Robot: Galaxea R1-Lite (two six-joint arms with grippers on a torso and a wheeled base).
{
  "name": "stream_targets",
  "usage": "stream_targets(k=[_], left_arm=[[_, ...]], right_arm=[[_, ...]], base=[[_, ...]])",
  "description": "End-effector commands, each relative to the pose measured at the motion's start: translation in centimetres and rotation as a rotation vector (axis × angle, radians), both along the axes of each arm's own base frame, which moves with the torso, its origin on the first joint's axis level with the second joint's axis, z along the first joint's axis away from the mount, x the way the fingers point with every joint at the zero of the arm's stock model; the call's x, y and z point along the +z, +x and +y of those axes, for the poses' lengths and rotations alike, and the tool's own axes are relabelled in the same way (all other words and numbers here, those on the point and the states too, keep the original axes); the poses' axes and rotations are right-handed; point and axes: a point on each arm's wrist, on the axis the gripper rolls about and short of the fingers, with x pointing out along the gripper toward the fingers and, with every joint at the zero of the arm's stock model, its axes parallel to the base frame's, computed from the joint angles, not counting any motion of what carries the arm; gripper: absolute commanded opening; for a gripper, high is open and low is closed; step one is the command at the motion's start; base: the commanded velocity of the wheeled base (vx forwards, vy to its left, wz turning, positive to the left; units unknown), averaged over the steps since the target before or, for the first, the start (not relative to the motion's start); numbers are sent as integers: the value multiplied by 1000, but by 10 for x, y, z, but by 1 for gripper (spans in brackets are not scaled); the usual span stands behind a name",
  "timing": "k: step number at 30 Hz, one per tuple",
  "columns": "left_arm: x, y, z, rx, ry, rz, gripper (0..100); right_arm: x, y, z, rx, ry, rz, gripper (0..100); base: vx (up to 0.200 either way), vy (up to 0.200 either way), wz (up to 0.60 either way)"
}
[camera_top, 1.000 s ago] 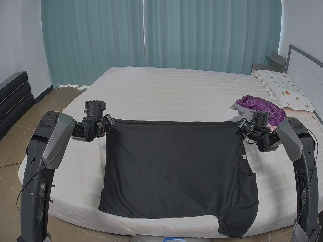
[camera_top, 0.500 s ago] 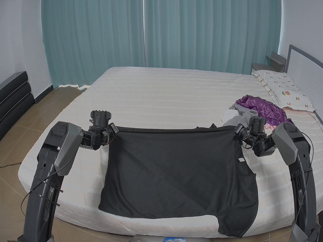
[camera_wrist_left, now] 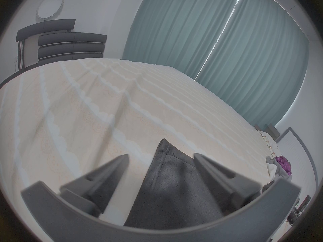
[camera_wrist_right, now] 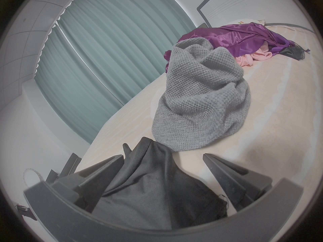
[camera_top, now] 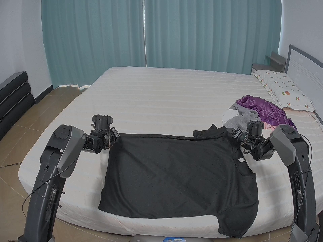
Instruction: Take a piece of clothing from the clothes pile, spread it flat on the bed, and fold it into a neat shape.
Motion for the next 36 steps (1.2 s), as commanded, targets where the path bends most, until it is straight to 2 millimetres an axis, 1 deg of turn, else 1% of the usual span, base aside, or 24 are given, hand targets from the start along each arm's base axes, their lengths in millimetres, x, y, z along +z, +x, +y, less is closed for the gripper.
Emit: stream_targets(k=[1,2,4,7,8,10,12,13,14,17,18,19,20,21,23,24,25,27,28,29,30,31,34,36], left_arm=[[2,-1,-2,10,9,0,100],[4,-1,-1,18,13,-2,100],[20,-3,4,43,21,-10,100],[43,-16,9,64,-16,12,100],[61,-28,12,65,-54,16,100],[78,-48,13,24,-108,48,100],[93,-70,15,-10,-146,75,100],[97,-79,15,-18,-159,86,100],[102,-94,15,-26,-182,97,100],[111,-127,14,-32,-243,102,100],[111,-127,14,-32,-243,102,100],[109,-148,10,-31,-281,111,100],[108,-160,7,-33,-296,120,100],[107,-163,6,-35,-297,123,100],[96,-187,-2,-55,-299,161,100],[92,-196,-6,-64,-296,172,100],[92,-197,-6,-65,-295,173,100],[86,-217,-12,-90,-291,178,100],[85,-224,-14,-95,-299,177,100],[85,-224,-14,-95,-299,177,100],[83,-234,-19,-101,-320,174,100],[82,-238,-21,-102,-332,172,100],[76,-247,-20,-94,-347,178,100],[71,-253,-18,-89,-349,192,100]], right_arm=[[22,-10,-4,-10,14,-33,100],[25,-12,-5,-13,15,-40,100],[36,-24,-8,-13,25,-57,100],[42,-42,-9,-18,39,-49,100],[50,-55,-8,-20,56,-54,100],[62,-74,-6,-18,99,-59,100],[71,-96,-3,-20,136,-40,100],[74,-105,-3,-23,144,-33,100],[78,-121,-2,-23,162,-20,100],[80,-159,0,-6,189,29,100],[80,-159,0,-6,189,29,100],[76,-183,1,7,197,66,100],[75,-194,2,15,198,77,100],[74,-197,3,16,199,82,100],[67,-218,5,19,193,105,100],[66,-226,5,20,193,108,100],[66,-227,5,21,194,108,100],[62,-248,5,22,200,124,100],[61,-254,5,23,200,131,100],[61,-254,5,23,200,131,100],[57,-263,6,24,203,150,100],[55,-266,6,20,216,167,100],[53,-271,8,0,288,204,100],[51,-273,10,9,324,222,100]], base=[[0,0,0],[0,0,0],[0,0,0],[0,0,0],[0,0,0],[0,0,0],[0,0,0],[0,0,0],[0,0,0],[0,0,0],[0,0,0],[0,0,0],[0,0,0],[0,0,0],[0,0,0],[0,0,0],[0,0,0],[0,0,0],[0,0,0],[0,0,0],[0,0,0],[0,0,0],[0,0,0],[-200,0,0]])
